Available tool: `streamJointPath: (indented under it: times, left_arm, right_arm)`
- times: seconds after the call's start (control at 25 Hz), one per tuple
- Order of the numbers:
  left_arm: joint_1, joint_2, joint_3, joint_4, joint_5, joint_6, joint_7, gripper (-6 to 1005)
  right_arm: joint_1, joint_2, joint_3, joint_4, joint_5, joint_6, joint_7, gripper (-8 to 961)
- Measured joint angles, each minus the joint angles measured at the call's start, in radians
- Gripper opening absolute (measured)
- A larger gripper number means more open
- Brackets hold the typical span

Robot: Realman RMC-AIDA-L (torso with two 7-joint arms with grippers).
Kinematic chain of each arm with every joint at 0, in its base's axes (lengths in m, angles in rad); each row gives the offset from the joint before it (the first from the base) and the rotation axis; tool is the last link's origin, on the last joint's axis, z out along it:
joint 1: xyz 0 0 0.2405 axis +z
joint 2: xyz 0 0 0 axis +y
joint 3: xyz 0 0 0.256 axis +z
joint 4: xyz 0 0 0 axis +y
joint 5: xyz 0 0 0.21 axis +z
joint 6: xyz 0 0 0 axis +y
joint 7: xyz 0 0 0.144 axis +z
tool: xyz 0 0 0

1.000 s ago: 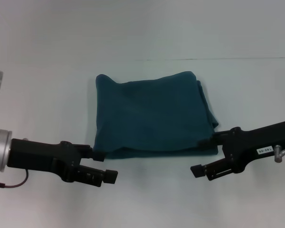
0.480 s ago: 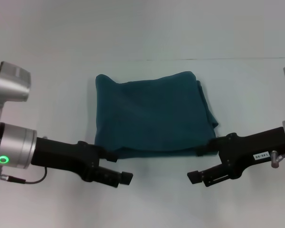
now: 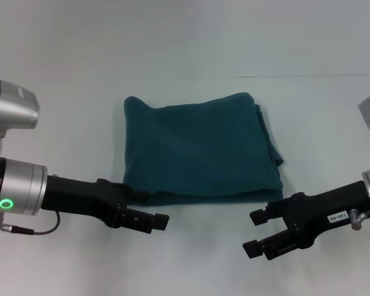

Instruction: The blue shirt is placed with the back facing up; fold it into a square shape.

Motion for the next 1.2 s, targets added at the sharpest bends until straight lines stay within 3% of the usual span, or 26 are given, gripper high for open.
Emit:
streamJointPath:
  times: [0.32, 0.76, 1.2]
  left_arm:
    - [-0.006, 0.000, 0.023, -0.010, 0.012, 0.033, 0.008, 950]
    - [-0.009, -0.002, 0.013, -0.022, 0.011, 0.027, -0.009, 950]
    - [-0.010, -0.004, 0.000, -0.023, 0.004, 0.014, -0.003, 950]
  right_arm:
    - [0.003, 0.000, -0.001, -0.019, 0.000, 0.025, -0.053, 944]
    - [0.021, 0.028, -0.002, -0.025, 0.006, 0.096, -0.127, 944]
    - [0.023, 0.032, 0.008, -0.038, 0.021, 0.102, -0.130, 944]
